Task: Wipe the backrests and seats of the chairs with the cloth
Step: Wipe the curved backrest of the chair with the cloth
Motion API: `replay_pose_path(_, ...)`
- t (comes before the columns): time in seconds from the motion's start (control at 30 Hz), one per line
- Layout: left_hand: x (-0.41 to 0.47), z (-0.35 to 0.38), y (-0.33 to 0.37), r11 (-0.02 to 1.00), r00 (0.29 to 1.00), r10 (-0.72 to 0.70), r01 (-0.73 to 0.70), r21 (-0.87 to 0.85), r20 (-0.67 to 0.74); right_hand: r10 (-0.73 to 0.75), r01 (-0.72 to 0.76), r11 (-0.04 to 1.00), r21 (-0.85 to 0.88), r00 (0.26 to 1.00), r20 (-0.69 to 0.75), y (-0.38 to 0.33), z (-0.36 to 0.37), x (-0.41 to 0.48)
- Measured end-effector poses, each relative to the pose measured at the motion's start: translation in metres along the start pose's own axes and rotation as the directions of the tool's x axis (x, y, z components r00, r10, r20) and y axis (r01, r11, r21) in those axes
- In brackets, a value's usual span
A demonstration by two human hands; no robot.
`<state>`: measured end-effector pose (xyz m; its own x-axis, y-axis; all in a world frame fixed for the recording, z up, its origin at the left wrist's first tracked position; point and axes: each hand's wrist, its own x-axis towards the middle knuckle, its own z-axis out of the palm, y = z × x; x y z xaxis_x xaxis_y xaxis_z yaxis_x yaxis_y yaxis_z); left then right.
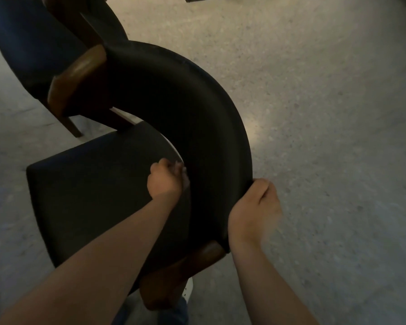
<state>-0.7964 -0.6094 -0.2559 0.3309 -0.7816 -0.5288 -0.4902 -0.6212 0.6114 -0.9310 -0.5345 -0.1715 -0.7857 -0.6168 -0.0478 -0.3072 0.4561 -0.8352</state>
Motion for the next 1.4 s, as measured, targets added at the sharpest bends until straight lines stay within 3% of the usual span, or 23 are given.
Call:
replay_pose_path(0.13,-0.015,-0.005,0.013,0.974,0.959,0.181,-0.205,-0.094,-0.217,0.012,-0.012,1.000,0.016,1.000,0.004,-0.002,0.000,-0.002)
replay_pose_path(0.23,-0.028,-0.010,0.021,0.929,0.930,0.320,-0.346,-0.132,-0.181,0.001,-0.001,1.000,0.012,1.000,-0.012,-0.004,0.000,-0.002)
replay_pose_path(0.47,-0.046,-0.032,0.021,0.897,0.939,0.333,-0.344,-0.279,-0.089,-0.011,0.011,1.000,-0.007,1.000,-0.002,-0.005,0.000,-0.002)
replay_pose_path(0.57,-0.050,-0.046,0.023,0.874,0.930,0.347,-0.369,-0.315,-0.126,-0.030,0.034,0.999,-0.042,0.996,0.089,-0.007,-0.004,0.002)
replay_pose_path(0.8,-0.049,-0.079,0.037,0.833,0.891,0.438,-0.452,-0.319,-0.120,-0.194,0.247,0.956,-0.159,0.938,0.289,-0.046,0.010,0.043)
replay_pose_path(1.1,-0.037,-0.078,0.067,0.801,0.876,0.449,-0.482,-0.356,-0.175,-0.210,0.243,0.961,-0.132,0.952,0.223,-0.033,0.024,0.052)
replay_pose_path(1.4,-0.043,-0.028,0.129,0.775,0.806,0.523,-0.585,-0.238,-0.275,-0.222,0.255,0.960,-0.116,0.945,0.239,-0.035,0.022,0.050)
